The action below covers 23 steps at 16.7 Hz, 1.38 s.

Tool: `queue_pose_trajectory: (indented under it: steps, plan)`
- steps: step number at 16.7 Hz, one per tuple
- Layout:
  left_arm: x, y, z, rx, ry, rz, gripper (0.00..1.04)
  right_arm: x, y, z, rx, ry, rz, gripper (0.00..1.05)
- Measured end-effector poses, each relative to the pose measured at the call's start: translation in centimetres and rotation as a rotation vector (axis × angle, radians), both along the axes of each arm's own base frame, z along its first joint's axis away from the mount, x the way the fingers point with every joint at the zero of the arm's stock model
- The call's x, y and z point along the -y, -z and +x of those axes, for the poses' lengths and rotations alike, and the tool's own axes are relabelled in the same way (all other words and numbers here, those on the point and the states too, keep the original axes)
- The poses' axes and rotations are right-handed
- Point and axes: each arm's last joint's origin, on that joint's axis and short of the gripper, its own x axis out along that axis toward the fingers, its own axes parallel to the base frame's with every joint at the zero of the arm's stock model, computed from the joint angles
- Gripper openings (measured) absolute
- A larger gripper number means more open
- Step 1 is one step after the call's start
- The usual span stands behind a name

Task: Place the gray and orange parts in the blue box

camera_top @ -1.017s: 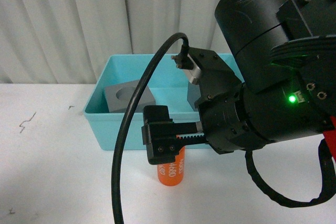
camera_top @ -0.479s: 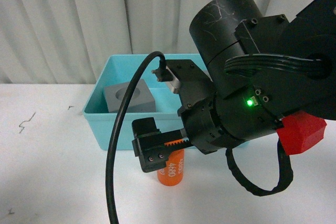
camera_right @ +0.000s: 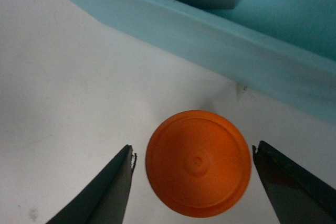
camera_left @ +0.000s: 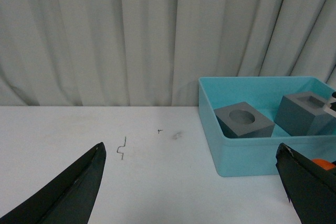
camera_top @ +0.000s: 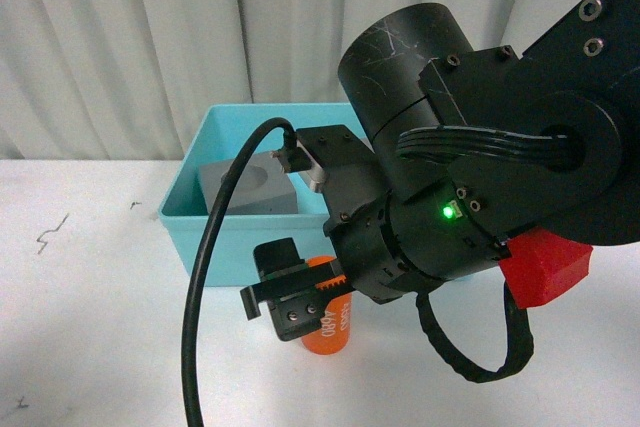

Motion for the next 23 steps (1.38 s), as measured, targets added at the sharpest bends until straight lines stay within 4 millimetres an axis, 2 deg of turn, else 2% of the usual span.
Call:
queue_pose_trajectory:
  steps: [2, 4, 7, 9, 11, 13, 16, 18, 21, 23]
  plan:
    - [0.0, 0.0, 0.0, 0.0, 0.0, 0.0, 0.98, 0.3, 0.0, 0.2, 0.009, 0.006, 0.002, 0.54]
    - [0.0, 0.0, 0.0, 0.0, 0.0, 0.0, 0.98, 0.4, -0.1, 0.4, 0.013, 0.012, 0.005, 0.47]
    - [0.0, 0.0, 0.0, 0.0, 0.0, 0.0, 0.98, 0.5, -0.3, 0.2, 0.012, 0.012, 0.003, 0.46]
    - [0.0, 0.0, 0.0, 0.0, 0.0, 0.0, 0.98, 0.4, -1.2, -0.4, 0.011, -0.004, 0.012, 0.46]
    - [0.0, 0.0, 0.0, 0.0, 0.0, 0.0, 0.98, 0.0, -3.8, -1.3, 0.054, -0.053, 0.046, 0.46]
    - [0.0, 0.0, 0.0, 0.0, 0.0, 0.0, 0.98, -0.1, -7.1, -2.3, 0.105, -0.096, 0.093, 0.46]
    - [0.0, 0.0, 0.0, 0.0, 0.0, 0.0, 0.98, 0.4, -10.3, -2.3, 0.164, -0.11, 0.113, 0.46]
    - [0.0, 0.0, 0.0, 0.0, 0.0, 0.0, 0.98, 1.2, -11.9, -1.4, 0.206, -0.098, 0.103, 0.46]
    - [0.0, 0.0, 0.0, 0.0, 0.0, 0.0, 0.98, 3.5, -13.8, 1.1, 0.264, -0.02, 0.096, 0.46]
    - [0.0, 0.0, 0.0, 0.0, 0.0, 0.0, 0.98, 4.7, -13.9, 2.7, 0.27, 0.025, 0.093, 0.46]
